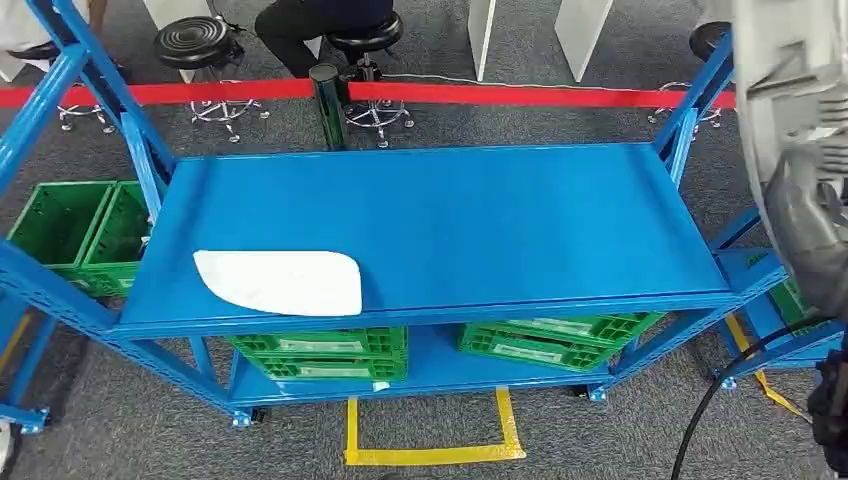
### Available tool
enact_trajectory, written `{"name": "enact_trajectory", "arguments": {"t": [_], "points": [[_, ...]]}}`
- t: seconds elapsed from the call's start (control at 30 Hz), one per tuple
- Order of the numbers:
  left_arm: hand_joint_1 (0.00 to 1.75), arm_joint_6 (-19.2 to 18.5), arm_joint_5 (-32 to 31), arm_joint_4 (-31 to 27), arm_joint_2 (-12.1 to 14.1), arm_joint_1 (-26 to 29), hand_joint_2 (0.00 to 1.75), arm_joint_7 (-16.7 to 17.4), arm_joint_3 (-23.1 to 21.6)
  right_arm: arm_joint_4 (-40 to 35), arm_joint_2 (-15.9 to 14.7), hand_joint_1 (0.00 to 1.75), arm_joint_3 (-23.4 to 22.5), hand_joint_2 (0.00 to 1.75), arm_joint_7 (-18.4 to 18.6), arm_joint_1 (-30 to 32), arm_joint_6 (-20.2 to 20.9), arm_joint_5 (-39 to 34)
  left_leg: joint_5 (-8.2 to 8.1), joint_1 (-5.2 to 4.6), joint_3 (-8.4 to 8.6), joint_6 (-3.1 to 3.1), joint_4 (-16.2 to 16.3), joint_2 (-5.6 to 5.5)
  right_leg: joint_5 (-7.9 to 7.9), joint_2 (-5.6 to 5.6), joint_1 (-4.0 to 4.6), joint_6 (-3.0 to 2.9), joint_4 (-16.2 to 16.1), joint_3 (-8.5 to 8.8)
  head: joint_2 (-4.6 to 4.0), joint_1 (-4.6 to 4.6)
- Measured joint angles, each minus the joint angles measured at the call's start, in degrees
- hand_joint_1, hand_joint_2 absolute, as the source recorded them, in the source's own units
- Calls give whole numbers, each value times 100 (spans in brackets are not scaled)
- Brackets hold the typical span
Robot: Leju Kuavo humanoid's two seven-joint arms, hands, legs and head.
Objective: Take the parts from the cabinet and place them on the table.
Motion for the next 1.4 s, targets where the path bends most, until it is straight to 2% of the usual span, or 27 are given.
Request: {"name": "enact_trajectory", "arguments": {"t": [0.1,0.13,0.27,0.43,0.53,0.87,1.07,1.1,1.23,1.4], "points": [[0,-697,473,-194,-15,-63,175,-711,118,-208,0,175,325,175,-120,-71,-406,559,0,2,0,-1,0,3,-4,1,2,-7,1,-1,0,7],[0,-822,525,-297,0,-68,175,-879,140,-261,13,175,453,175,-210,-77,-521,771,-1,3,2,-2,0,1,-7,-2,3,-11,1,2,0,7],[0,-860,812,-925,55,-227,175,-884,243,-451,61,175,982,175,-525,-129,-884,1275,-2,3,2,-3,0,1,-8,-11,5,-13,4,5,0,5],[0,-646,871,-1501,188,-241,175,-865,356,-591,214,175,1349,175,-1126,-32,-949,1188,-7,4,8,-11,1,27,-9,-3,5,-13,5,2,0,2],[0,-611,986,-1701,219,-243,175,-987,470,-602,312,175,1463,175,-1307,85,-956,1142,-7,5,9,-11,0,29,-9,-3,5,-14,6,1,0,2],[0,-633,1098,-2013,289,-237,175,-1037,656,-602,476,175,1742,175,-1432,194,-958,1004,-7,4,8,-11,0,37,-9,1,5,-14,9,1,0,2],[0,-681,1233,-2094,308,-234,175,-1055,708,-595,737,175,1871,175,-2243,336,-958,369,-8,4,8,-12,0,45,-11,3,5,-17,9,0,0,0],[0,-678,1266,-2105,310,-233,175,-1055,717,-584,802,175,1900,175,-2517,390,-960,111,-9,4,8,-13,0,47,-11,3,5,-18,9,0,0,0],[0,-523,1354,-2120,315,-233,175,-1028,735,-569,990,175,1963,175,-3088,531,-960,-233,-10,5,8,-14,-1,51,-12,3,6,-18,9,-1,0,0],[0,-418,1461,-2122,332,-219,175,-1190,735,-567,1150,175,2040,175,-3226,721,-960,-218,-10,5,8,-15,-1,59,-13,8,5,-19,11,-1,0,0]]}}
